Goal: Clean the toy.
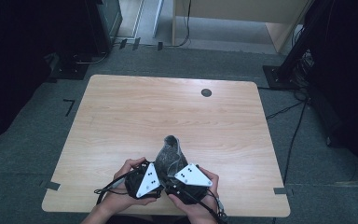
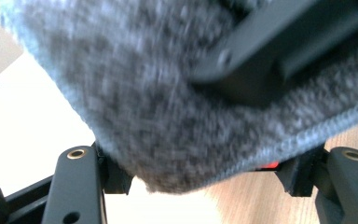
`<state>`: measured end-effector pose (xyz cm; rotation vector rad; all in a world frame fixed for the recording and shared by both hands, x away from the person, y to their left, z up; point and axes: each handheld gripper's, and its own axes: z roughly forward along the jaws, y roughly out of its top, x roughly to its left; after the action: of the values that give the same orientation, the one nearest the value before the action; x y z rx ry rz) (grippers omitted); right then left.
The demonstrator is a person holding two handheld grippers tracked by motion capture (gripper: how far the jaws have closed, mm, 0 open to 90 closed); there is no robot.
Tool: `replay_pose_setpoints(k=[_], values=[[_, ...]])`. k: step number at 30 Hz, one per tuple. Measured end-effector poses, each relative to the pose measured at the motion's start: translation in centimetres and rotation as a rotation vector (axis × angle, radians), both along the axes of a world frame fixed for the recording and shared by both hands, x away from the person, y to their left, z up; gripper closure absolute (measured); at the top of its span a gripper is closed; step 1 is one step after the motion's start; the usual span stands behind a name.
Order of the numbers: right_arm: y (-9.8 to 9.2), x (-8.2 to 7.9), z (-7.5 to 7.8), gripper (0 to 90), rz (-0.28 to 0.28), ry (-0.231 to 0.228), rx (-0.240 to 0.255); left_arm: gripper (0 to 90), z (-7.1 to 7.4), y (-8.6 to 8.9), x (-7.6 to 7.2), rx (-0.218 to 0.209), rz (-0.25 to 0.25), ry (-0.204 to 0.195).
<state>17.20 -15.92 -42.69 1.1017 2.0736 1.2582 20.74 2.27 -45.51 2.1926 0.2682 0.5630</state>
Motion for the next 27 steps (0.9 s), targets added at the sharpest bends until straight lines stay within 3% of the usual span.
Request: replay_pose_setpoints(k=[7, 12, 18, 21, 24, 27], values=[[-1.1, 0.1, 0.5, 55.5, 0.05, 0.008, 0.093, 34.4, 0.3, 0.4, 0.1, -0.033, 0.001, 0.0], [-1.6, -0.1, 0.9, 64.9, 0.038, -0.018, 0.125, 34.4, 0.1, 0.9, 0.4, -0.033, 0.009, -0.004], [-3.6, 0.4, 1.1, 68.7, -0.03, -0.012, 0.21, 34.4, 0.8, 1.9, 0.6, -0.14, -0.025, 0.028], [-3.8, 0.2, 1.4, 68.9, 0.027, -0.031, 0.285, 34.4, 0.7, 2.0, 0.6, -0.152, -0.04, 0.023], [-3.1, 0.0, 1.6, 68.9, 0.052, -0.042, 0.245, 34.5, 0.9, 2.0, 0.2, -0.188, -0.063, 0.013], [-3.5, 0.4, 0.9, 69.2, 0.044, -0.018, 0.27, 34.4, 0.9, 2.3, 0.3, -0.194, -0.05, 0.004]])
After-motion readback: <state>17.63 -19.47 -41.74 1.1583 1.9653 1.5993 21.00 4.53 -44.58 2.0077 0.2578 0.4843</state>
